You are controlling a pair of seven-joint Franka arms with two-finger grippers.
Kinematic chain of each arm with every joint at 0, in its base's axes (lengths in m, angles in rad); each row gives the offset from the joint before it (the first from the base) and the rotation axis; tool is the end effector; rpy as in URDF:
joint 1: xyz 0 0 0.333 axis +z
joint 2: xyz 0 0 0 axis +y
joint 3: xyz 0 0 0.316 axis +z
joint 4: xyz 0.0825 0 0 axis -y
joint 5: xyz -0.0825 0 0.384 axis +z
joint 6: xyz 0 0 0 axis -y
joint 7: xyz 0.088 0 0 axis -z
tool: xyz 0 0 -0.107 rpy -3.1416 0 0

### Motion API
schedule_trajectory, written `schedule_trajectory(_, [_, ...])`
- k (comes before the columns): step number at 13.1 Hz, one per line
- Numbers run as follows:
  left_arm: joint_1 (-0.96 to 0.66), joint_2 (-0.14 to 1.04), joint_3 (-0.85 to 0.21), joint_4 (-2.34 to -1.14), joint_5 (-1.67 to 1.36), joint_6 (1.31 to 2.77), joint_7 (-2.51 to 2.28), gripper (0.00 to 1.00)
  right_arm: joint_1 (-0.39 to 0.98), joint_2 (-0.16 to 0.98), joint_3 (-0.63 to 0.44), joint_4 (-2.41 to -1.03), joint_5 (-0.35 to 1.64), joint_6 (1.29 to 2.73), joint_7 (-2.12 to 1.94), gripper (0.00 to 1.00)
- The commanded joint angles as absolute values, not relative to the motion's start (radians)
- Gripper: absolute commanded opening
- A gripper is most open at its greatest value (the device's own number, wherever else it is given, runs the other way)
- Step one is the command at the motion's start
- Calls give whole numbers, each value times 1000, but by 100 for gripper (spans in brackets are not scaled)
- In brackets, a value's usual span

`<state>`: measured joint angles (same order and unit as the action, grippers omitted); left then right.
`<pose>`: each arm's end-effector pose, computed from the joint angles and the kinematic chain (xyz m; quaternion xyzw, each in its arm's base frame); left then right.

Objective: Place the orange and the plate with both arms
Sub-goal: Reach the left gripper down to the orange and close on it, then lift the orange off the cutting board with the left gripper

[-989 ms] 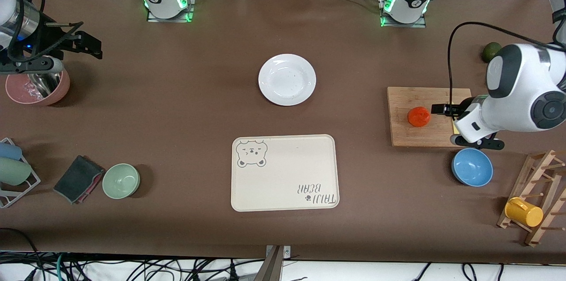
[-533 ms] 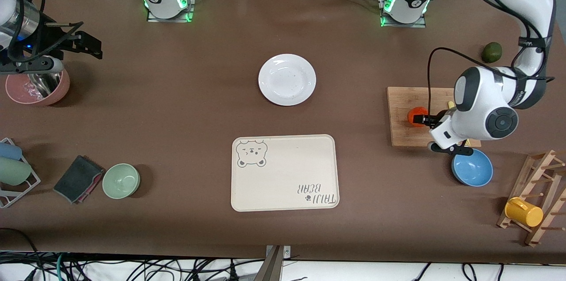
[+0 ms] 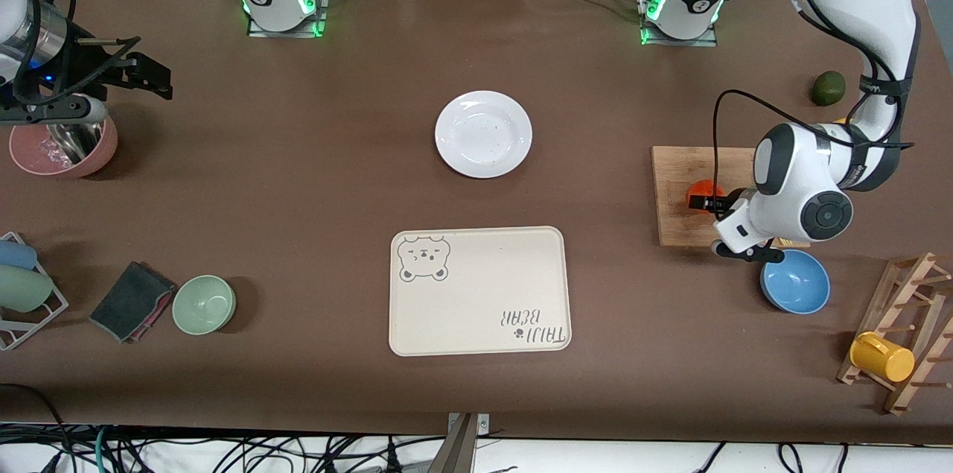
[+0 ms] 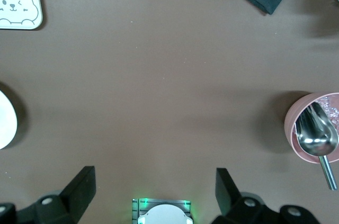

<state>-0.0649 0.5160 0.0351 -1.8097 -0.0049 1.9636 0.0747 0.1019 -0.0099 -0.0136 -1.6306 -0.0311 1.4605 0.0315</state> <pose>0.6080 -0.0195 0.2331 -0.9824 0.0507 0.1800 0.0028 0.5350 0.0437 0.5934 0.9963 0.0278 -0.0789 0.0202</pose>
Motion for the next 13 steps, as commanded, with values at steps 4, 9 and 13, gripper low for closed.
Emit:
schedule_trajectory(4, [-51, 560, 35, -1821, -29, 1990, 98, 100, 101, -9, -15, -1617, -17, 1443, 23, 100])
schedule_trajectory(9, [-43, 577, 35, -1829, -54, 1990, 98, 100, 101, -9, -11, -1615, -17, 1443, 23, 100])
schedule_trajectory(13, [-43, 586, 35, -1829, -54, 1990, 98, 89, 101, -9, -12, -1615, -15, 1443, 21, 100])
